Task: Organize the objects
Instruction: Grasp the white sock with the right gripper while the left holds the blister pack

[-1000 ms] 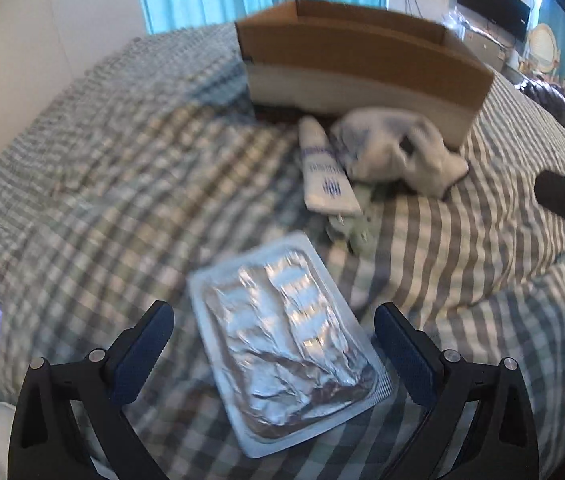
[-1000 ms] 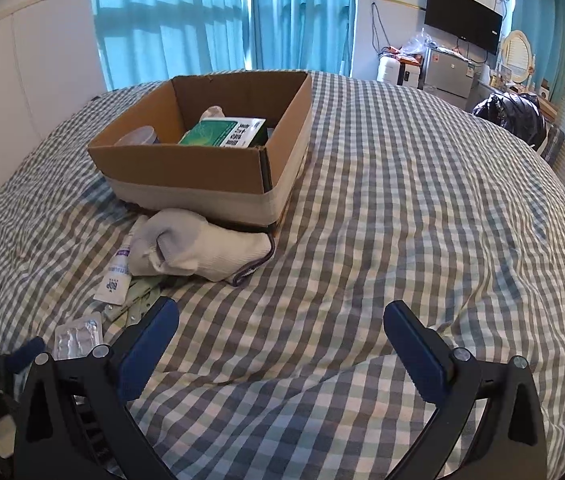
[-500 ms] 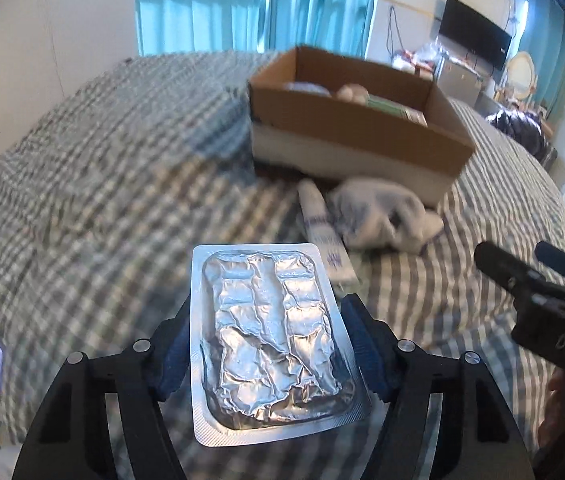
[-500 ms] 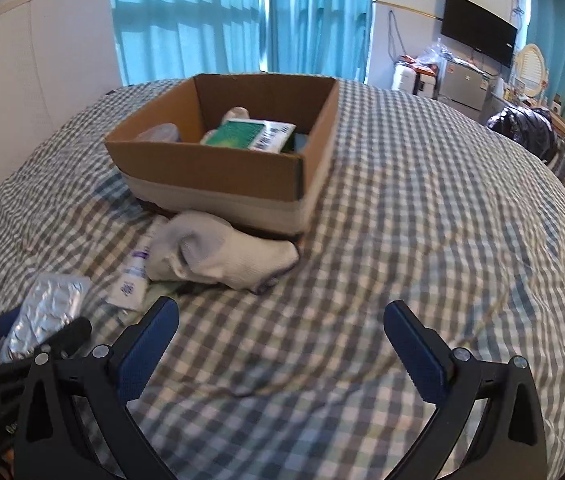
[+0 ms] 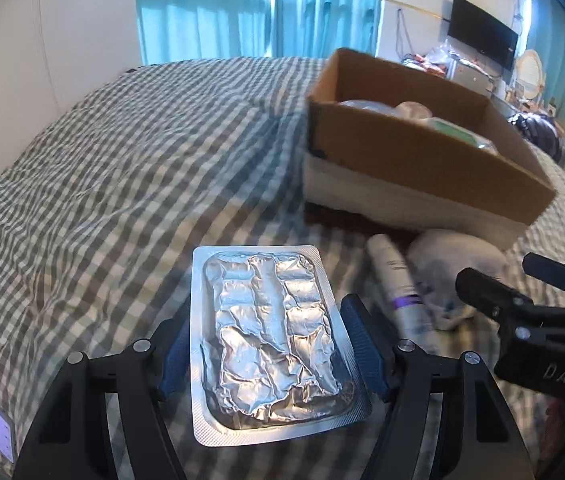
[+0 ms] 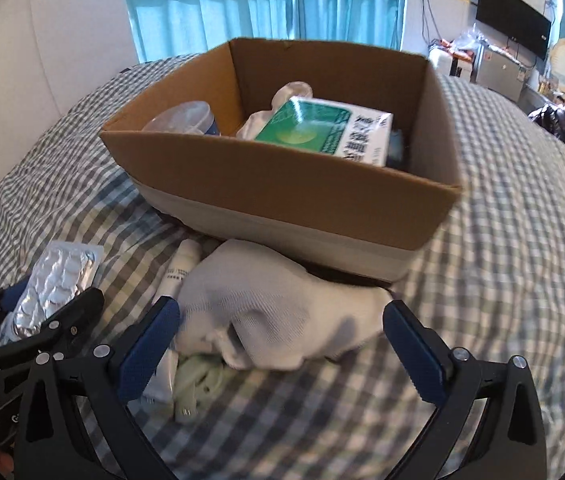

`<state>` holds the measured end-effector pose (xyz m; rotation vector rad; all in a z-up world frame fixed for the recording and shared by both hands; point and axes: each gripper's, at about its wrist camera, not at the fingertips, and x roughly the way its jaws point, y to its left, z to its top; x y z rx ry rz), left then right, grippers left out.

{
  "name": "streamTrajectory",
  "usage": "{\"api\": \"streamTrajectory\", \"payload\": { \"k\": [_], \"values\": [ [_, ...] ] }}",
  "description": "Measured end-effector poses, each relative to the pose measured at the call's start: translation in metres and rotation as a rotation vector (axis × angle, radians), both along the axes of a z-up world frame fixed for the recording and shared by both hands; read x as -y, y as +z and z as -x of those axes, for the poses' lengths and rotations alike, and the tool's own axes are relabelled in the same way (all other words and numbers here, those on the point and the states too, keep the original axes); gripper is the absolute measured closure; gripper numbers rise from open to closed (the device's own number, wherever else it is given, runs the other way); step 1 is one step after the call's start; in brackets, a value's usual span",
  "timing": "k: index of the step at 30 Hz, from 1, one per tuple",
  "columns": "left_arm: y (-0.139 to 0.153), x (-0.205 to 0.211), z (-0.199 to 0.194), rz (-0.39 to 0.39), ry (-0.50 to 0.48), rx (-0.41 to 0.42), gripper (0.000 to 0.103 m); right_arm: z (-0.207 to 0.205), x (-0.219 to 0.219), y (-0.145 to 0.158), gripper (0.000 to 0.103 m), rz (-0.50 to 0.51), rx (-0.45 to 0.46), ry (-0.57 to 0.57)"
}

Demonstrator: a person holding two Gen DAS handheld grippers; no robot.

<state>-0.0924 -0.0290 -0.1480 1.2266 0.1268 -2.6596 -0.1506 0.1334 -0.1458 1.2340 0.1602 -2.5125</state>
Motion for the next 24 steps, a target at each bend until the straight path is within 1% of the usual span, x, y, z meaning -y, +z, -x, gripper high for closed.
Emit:
{"api": "streamTrajectory", "payload": {
  "k": [1,2,4,5,7,8,9,12,14,16,20,24],
  "values": [
    [-0.002,0.0,0.002,0.026,0.006,0.004,0.032,0.003,0.003,-0.003,0.002,0.006,0.007,0.009],
    [-0.002,0.001,0.002,0.036,0.008,-0.001,0.032,0.005,0.007,-0.006,0.006,0.01,0.017,0.023],
    [-0.002,0.003,0.002,0.011,0.001,-0.007,0.032,0.005,0.015,-0.011,0.016,0.001,0.013,0.052],
    [-0.002,0.003,0.002,0.004,0.001,-0.007,0.032,0.003,0.016,-0.013,0.019,-0.01,0.005,0.058],
    [-0.004,0.005,0.001,0.005,0.007,-0.005,0.032,-0.001,0.016,-0.015,0.032,-0.013,0.003,0.068],
    [-0.004,0.006,0.0,0.007,0.012,-0.005,0.032,-0.003,0.015,-0.014,0.035,-0.01,0.002,0.068],
    [-0.003,0.006,-0.002,0.008,0.016,-0.006,0.032,-0.006,0.013,-0.012,0.04,-0.01,0.0,0.069],
    [0.002,0.009,-0.01,-0.01,0.027,-0.02,0.032,-0.018,0.01,-0.004,0.048,-0.043,-0.029,0.073],
    [0.006,0.009,-0.017,-0.01,0.02,-0.031,0.032,-0.031,0.006,0.003,0.052,-0.083,-0.051,0.085],
    [0.01,0.008,-0.024,0.001,0.02,-0.046,0.032,-0.043,0.0,0.01,0.054,-0.095,-0.065,0.088],
    [0.019,0.007,-0.036,-0.063,0.012,-0.059,0.032,-0.069,-0.018,0.023,0.055,-0.077,-0.077,0.069],
    [0.031,-0.002,-0.048,-0.061,-0.017,-0.069,0.032,-0.095,-0.036,0.037,0.055,-0.044,-0.089,0.041]
  ]
}}
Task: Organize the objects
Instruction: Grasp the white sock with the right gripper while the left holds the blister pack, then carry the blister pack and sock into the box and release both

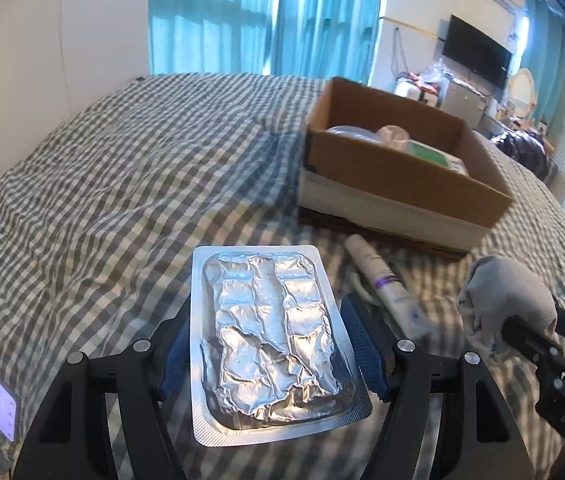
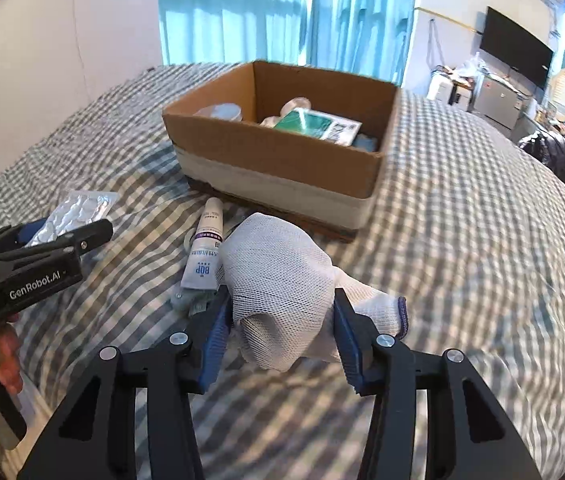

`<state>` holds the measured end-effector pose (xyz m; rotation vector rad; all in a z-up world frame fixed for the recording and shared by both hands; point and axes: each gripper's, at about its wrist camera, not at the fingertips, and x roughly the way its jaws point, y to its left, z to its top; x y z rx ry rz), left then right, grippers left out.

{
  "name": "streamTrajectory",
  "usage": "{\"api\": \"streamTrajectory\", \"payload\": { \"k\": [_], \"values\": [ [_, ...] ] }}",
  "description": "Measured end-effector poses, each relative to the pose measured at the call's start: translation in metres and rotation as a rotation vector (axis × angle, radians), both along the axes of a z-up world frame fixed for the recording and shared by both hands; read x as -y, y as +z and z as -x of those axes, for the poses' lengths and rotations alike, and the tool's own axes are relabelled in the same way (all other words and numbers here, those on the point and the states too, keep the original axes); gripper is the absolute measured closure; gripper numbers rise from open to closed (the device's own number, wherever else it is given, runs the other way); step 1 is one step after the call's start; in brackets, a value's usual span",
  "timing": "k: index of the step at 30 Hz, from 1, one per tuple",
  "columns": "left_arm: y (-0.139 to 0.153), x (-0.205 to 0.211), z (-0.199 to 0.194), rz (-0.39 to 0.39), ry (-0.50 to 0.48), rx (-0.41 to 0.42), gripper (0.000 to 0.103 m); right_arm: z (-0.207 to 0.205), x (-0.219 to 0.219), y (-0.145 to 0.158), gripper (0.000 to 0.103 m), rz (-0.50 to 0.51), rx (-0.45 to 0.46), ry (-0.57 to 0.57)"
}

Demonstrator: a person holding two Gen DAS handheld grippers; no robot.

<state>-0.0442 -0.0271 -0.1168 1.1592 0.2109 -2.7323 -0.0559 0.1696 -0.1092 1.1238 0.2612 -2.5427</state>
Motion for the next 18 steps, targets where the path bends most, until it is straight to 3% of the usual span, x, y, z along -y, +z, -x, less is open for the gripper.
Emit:
{"api": "streamTrajectory", "payload": {
  "k": [10,18],
  "values": [
    [0.073,-0.023,-0.016,0.011,-0.073,-0.127,0.032,-0.018,-0.014,0.067,0.055,0.072,-0.117,-0.01],
    [0.13,-0.031,0.023,0.037,-0.12,-0.229,0.032,0.01,-0.013,0.124,0.055,0.093,-0.243,-0.006]
  ]
}}
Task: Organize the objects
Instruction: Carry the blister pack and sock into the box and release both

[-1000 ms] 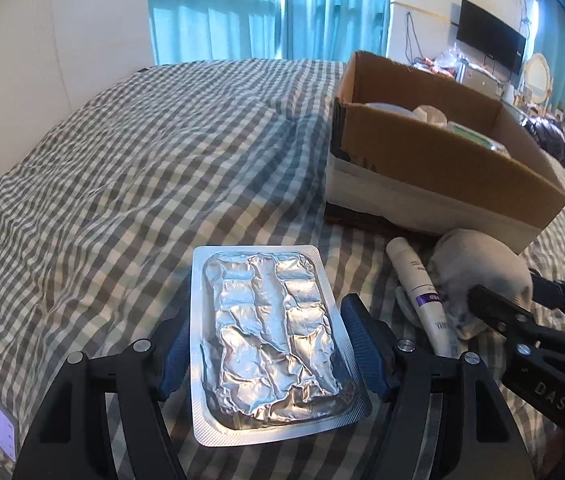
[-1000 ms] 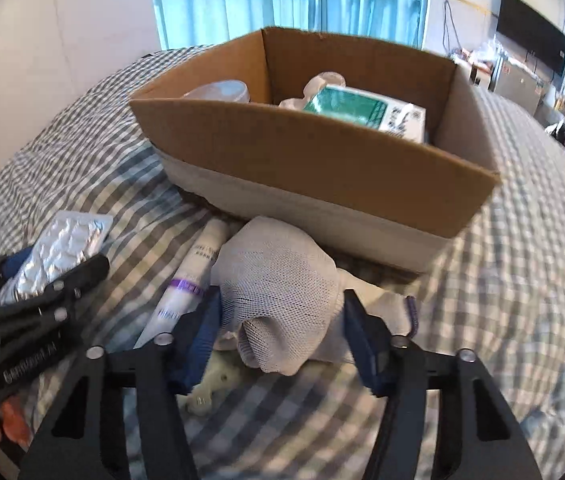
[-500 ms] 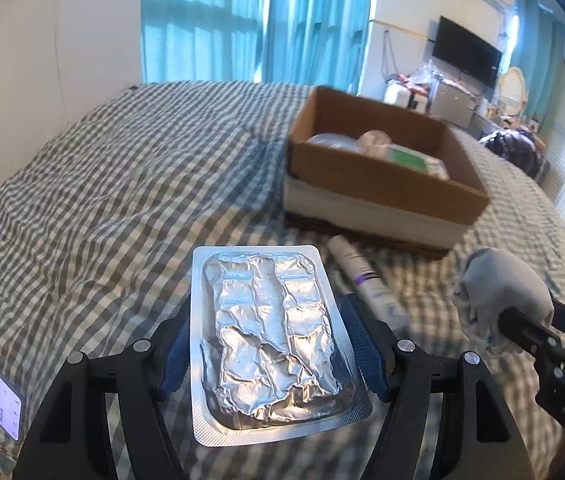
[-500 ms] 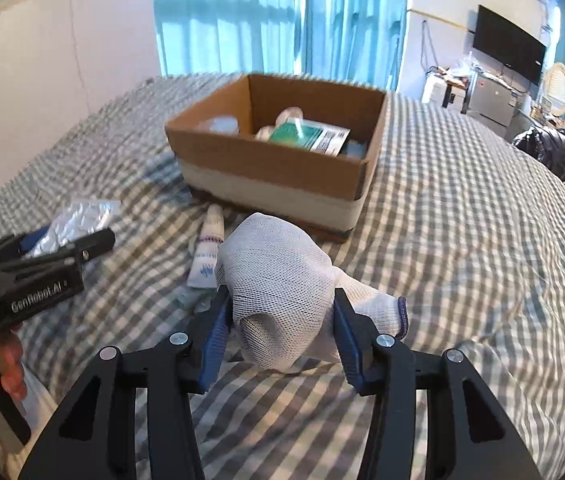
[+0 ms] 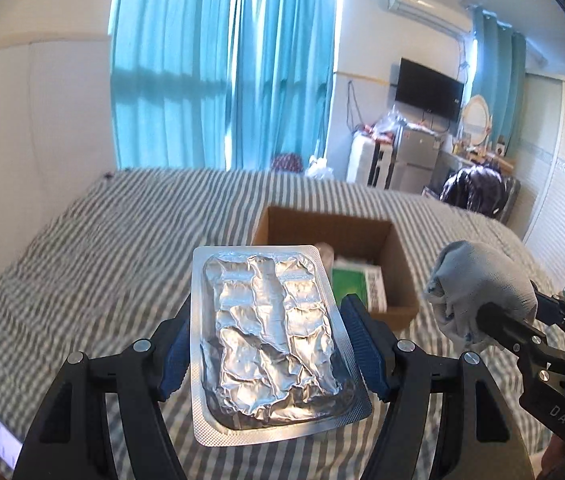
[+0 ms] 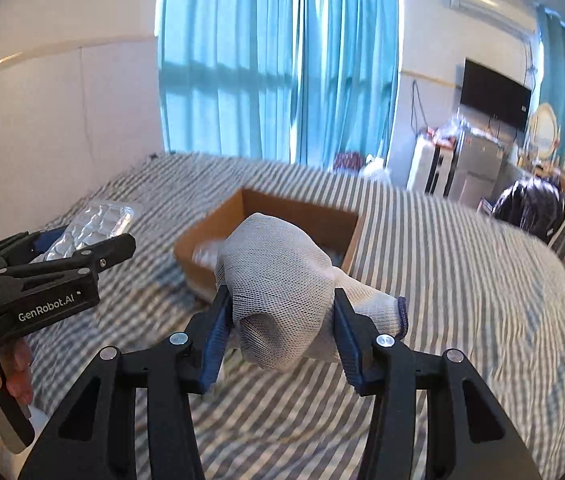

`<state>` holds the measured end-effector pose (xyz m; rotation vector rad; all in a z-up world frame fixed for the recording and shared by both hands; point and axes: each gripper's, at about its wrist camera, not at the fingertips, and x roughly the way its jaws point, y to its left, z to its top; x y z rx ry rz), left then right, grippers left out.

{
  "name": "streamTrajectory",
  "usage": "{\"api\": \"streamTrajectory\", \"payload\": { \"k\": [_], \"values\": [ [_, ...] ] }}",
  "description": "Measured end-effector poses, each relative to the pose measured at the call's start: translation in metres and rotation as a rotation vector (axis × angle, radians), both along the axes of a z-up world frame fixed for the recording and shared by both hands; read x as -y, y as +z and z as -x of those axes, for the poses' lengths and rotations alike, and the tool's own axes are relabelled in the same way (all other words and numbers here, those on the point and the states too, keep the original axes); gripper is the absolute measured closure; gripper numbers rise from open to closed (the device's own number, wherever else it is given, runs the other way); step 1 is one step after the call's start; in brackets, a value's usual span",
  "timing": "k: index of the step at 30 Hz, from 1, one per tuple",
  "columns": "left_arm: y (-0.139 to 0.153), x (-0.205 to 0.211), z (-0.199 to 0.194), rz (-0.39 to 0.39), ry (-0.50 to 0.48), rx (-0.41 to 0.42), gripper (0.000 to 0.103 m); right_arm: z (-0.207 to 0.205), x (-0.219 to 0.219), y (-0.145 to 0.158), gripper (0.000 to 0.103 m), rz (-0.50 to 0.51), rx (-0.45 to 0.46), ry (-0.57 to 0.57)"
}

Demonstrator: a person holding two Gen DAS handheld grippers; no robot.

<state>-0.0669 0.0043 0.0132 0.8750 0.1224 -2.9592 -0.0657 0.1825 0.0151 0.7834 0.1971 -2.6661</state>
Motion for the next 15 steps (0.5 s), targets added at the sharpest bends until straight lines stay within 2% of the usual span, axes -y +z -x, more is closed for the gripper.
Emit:
{"api": "streamTrajectory", "payload": {
  "k": [4,8,15],
  "values": [
    [0.009,0.0,0.032,0.041,-0.013,-0.016,0.032,0.031,0.007,0.015,0.055,0.015,-0.024,0.005],
    [0.008,0.004,0.072,0.051,-0.035,-0.013,0.032,0.071,0.022,0.018,0.055,0.006,-0.041,0.009],
    [-0.013,0.003,0.146,0.067,-0.086,0.014,0.032,0.146,0.038,0.007,0.055,0.01,-0.027,0.009]
  ]
}}
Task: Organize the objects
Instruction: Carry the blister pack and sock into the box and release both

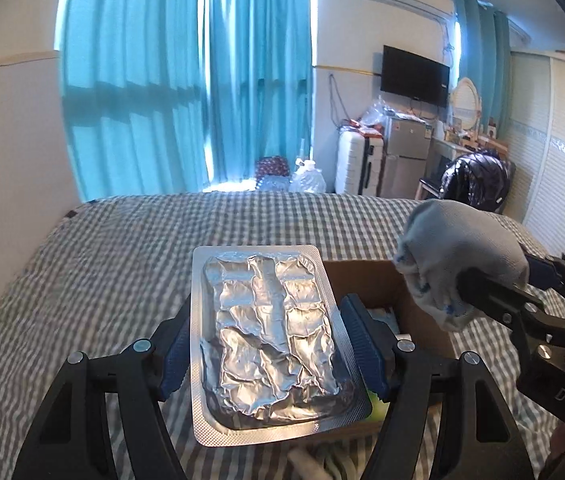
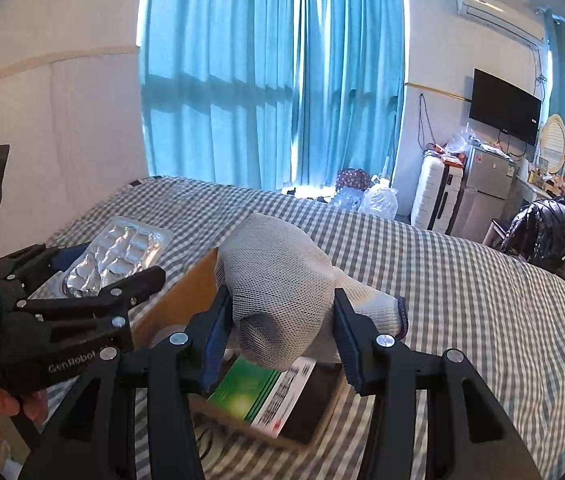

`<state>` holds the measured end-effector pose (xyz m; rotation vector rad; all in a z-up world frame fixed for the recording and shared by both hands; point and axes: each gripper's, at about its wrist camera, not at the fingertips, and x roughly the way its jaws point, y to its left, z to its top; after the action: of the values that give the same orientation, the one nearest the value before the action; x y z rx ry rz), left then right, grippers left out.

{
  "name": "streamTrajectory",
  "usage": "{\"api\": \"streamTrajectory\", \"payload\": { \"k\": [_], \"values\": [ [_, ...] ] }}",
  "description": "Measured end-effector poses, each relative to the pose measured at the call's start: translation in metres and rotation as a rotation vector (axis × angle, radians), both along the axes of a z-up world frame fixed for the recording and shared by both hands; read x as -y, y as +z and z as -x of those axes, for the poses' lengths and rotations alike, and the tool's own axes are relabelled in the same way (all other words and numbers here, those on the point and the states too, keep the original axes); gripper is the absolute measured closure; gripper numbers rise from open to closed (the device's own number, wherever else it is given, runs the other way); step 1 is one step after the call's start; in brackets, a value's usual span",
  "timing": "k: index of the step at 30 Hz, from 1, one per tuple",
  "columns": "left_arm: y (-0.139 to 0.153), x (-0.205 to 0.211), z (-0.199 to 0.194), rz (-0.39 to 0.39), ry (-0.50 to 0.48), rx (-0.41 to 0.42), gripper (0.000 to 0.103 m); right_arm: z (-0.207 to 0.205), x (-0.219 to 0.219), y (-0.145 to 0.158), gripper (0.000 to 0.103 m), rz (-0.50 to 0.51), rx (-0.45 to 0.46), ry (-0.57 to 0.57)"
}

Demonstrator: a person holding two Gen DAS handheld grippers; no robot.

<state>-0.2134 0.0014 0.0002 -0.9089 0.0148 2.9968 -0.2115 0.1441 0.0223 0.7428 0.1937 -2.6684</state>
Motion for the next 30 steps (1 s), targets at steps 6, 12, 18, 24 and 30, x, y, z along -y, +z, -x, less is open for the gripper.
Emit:
{"api": "streamTrajectory", "payload": {
  "k": [6,12,18,24,30],
  "values": [
    [-0.039,-0.005,0.04,0.015,-0.029,0.051,0.032,0.053,0.0,-0.033,0.055,-0.002,0.039,-0.014],
    [-0.067,-0.011,0.055,0.026,-0.07,0.078,0.032,0.075,-0.005,-0.065,0.054,-0.016,0.073,-0.037],
    [-0.079,-0.01,0.056,0.02,-0.067,0.095,0.031,0.075,-0.01,-0.071,0.048,0.013,0.076,-0.041],
    [-0.058,-0.012,0.038,0.004,-0.081,0.069,0.017,0.054,-0.015,-0.042,0.024,0.067,0.029,-0.032],
    [-0.019,-0.012,0.006,0.006,-0.03,0.018,0.0,0.015,-0.027,0.006,0.01,0.062,-0.034,-0.058]
  ]
}}
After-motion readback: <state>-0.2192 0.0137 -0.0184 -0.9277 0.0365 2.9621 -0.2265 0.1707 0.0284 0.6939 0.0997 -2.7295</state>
